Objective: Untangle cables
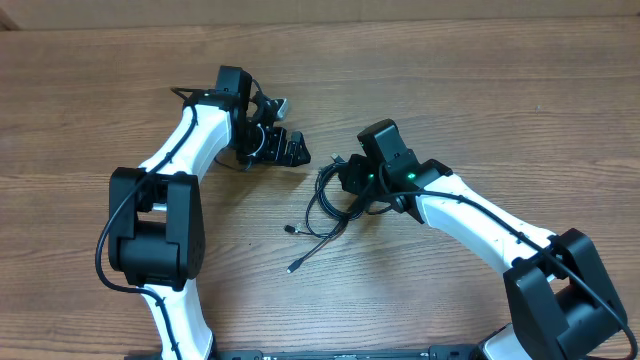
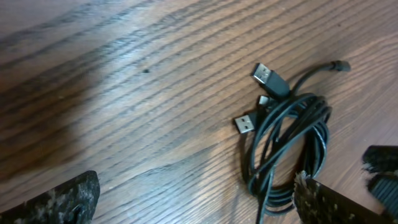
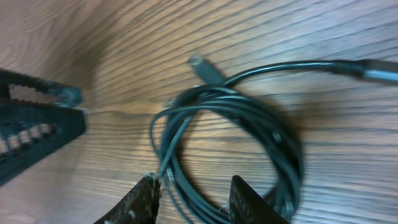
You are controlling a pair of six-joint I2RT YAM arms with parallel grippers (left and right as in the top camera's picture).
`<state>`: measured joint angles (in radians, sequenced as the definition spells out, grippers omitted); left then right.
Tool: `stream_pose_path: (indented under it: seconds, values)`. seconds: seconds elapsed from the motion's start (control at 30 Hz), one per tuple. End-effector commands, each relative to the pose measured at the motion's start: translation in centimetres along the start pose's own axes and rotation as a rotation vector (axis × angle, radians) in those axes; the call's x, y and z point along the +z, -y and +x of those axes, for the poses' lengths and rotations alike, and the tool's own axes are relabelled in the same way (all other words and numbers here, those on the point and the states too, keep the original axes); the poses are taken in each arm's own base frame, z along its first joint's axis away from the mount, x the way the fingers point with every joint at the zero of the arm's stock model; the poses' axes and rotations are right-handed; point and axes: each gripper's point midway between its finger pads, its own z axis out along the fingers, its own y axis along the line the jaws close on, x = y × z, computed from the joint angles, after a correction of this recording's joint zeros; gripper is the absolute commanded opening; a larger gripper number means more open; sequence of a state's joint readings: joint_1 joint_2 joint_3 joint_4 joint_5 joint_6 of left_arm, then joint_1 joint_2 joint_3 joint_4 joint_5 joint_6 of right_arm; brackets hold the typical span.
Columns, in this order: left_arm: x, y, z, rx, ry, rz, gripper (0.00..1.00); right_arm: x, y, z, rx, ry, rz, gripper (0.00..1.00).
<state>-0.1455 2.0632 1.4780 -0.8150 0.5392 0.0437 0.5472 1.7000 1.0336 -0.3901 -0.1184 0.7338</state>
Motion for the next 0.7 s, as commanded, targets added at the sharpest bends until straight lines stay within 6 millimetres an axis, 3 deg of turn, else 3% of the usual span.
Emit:
stream_pose_path:
  seconds: [0.0,0.17,0.33,0.67]
  values:
    - [-0.3,-1.2,-0.7,-0.059,0.019,-0.095,1.0,0.9,-1.0,1.1,-0.02,-0.029,-0.029,0.36]
    - [-1.1,-5.0,-0.4,-0.199,0.031,-0.318,1.0,2.5,-2.1,1.8,0.008,-0.017,-0.039,0.39]
    - [-1.2,-5.3,-0.2,-0.214,0.029,-0.339,1.0,5.0,-1.6,2.5,-0.004,-0.006,-0.005,0.46]
    - [-1.2,-5.3,-0.2,-0.214,0.03,-0.338,1.0,6.8,-2.0,1.8,-0.016,0.047,-0.025,0.46]
